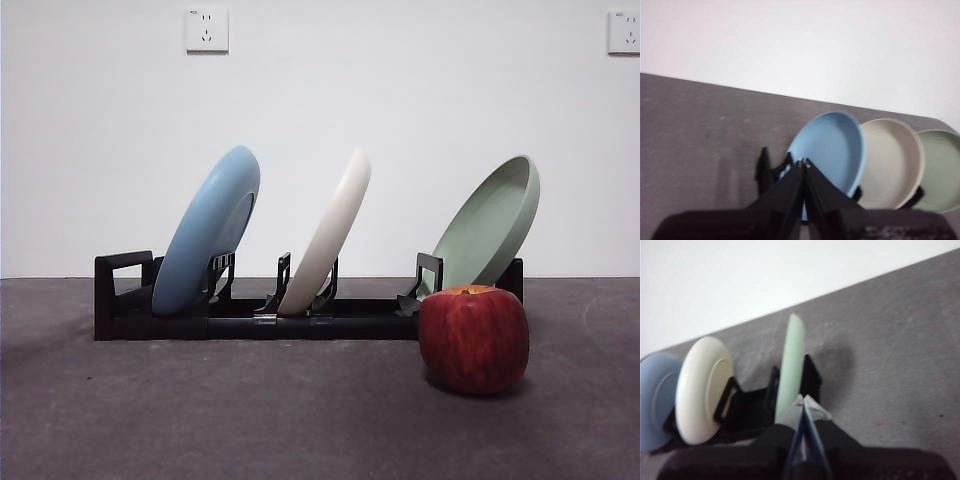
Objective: Take the blue plate from the plate rack,put the plate on the table,take the apple from the table,put the apple in the plate
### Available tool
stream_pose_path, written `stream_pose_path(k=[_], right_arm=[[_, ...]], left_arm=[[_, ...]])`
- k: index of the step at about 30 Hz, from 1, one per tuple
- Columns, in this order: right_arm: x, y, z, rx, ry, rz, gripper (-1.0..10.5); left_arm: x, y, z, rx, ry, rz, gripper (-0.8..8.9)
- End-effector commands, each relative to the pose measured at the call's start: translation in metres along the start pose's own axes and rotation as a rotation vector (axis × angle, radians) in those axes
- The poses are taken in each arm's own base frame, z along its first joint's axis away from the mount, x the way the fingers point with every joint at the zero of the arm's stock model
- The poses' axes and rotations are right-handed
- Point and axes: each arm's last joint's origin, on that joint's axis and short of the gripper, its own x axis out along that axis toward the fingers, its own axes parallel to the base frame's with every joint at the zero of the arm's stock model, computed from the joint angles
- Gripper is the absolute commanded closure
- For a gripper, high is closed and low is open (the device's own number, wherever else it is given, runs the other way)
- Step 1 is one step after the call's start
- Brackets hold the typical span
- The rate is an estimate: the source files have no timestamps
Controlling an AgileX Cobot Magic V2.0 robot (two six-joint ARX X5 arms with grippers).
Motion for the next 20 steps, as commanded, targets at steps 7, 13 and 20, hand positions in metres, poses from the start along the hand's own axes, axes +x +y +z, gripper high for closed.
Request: stream_pose_path(k=[7,13,20], right_arm=[[0.027,0.020,0.053,-0.072,0.263,0.192,9.5],[0.049,0.020,0.061,-0.052,0.362,0.214,8.2],[0.058,0.017,0.057,-0.037,0.406,0.203,5.4]], left_arm=[[0.035,-0.009,0.043,-0.011,0.228,-0.162,8.17],[0.060,-0.006,0.046,-0.044,0.376,-0.235,6.45],[0.089,-0.007,0.038,-0.049,0.424,-0.266,3.76]])
